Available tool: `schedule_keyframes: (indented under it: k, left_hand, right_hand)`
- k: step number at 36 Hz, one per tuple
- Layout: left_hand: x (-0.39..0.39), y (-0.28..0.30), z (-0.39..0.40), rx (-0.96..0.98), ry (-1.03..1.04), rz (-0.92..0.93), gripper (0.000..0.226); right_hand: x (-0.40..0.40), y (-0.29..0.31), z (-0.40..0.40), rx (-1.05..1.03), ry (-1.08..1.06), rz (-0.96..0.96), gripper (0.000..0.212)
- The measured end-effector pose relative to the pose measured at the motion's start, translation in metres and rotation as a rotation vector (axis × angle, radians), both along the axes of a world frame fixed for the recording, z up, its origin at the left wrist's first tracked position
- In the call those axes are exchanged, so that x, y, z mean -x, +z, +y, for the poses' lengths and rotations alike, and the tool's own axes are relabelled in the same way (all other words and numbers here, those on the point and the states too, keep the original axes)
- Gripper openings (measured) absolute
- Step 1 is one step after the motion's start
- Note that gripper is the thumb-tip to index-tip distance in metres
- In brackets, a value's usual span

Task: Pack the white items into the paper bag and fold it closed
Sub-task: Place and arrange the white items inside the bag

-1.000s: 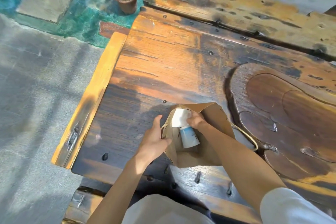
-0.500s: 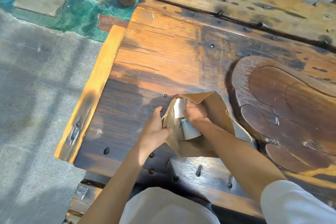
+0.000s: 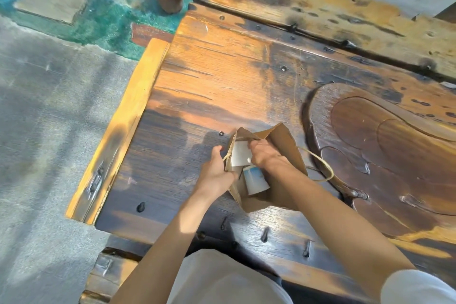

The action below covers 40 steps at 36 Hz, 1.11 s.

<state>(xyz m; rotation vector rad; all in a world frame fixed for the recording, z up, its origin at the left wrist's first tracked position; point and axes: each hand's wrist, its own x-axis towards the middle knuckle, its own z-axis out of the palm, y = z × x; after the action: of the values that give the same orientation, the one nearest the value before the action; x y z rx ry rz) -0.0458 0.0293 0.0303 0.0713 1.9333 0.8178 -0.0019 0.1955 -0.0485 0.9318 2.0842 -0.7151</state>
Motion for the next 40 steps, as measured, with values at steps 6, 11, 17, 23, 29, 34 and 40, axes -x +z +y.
schedule_keyframes:
  k: [6, 11, 17, 23, 29, 34, 40]
  left_hand:
    - [0.004, 0.0, 0.002, -0.019, 0.006, -0.01, 0.076]
    - [0.006, -0.004, 0.002, -0.02, 0.002, -0.011, 0.08]
    - [0.001, -0.008, 0.003, -0.022, -0.023, -0.021, 0.079]
    - [0.0, -0.011, 0.004, -0.028, -0.047, -0.014, 0.079]
    - [-0.002, -0.011, 0.0, -0.019, -0.03, -0.038, 0.078]
    - [-0.003, -0.016, -0.008, -0.039, 0.006, -0.055, 0.082]
    - [-0.002, -0.023, -0.016, -0.074, 0.021, -0.094, 0.085]
  right_hand:
    - [-0.018, -0.009, 0.018, 0.131, 0.479, 0.036, 0.077]
    - [-0.04, -0.017, 0.014, 0.053, 0.713, 0.128, 0.109]
    - [-0.056, -0.033, 0.011, -0.045, 0.923, 0.135, 0.111]
    - [-0.062, -0.041, 0.016, 0.084, 0.676, 0.185, 0.084]
    - [-0.057, -0.04, 0.028, 0.199, 0.339, 0.107, 0.06]
    - [-0.047, -0.033, 0.034, 0.189, 0.087, 0.047, 0.037]
    - [-0.048, -0.032, 0.034, 0.129, 0.065, -0.029, 0.044]
